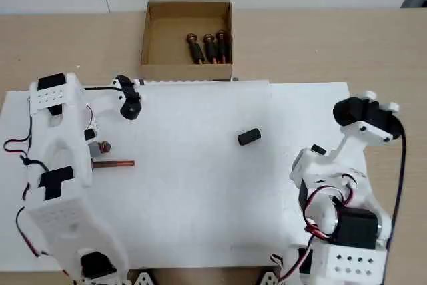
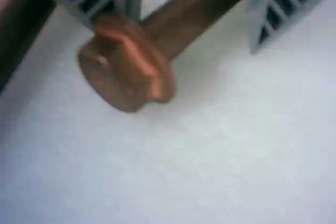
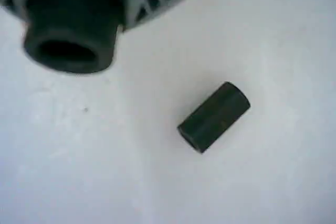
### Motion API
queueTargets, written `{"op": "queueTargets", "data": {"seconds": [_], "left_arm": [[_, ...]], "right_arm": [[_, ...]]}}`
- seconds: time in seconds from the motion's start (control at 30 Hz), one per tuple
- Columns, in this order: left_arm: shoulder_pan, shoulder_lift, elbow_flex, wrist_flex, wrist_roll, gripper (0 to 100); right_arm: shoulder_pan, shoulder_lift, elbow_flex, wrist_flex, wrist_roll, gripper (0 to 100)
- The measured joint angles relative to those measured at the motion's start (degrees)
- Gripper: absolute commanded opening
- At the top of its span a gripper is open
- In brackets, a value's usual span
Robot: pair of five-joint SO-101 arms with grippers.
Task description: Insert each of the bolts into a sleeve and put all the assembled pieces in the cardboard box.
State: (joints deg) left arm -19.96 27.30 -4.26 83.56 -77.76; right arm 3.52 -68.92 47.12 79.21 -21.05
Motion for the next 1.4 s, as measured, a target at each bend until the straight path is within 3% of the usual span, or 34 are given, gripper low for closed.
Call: {"op": "queueTargets", "data": {"seconds": [0.63,0.87,1.1,1.27,1.4], "left_arm": [[1.2,0.7,-0.6,0.3,0.0,0],[5.5,1.3,-15.1,13.4,0.0,0],[9.1,1.3,-27.6,15.1,0.1,0],[14.2,1.3,-35.3,15.2,6.9,0],[19.6,-0.3,-43.3,15.5,20.4,0]], "right_arm": [[0.0,0.0,0.0,0.0,0.0,0.2],[0.0,-0.3,-0.3,0.3,0.0,0.2],[0.0,-2.7,-0.9,2.2,0.0,0.2],[0.0,-4.5,-0.9,2.4,1.1,0.2],[0.0,-6.8,-0.9,2.4,4.5,0.2]]}}
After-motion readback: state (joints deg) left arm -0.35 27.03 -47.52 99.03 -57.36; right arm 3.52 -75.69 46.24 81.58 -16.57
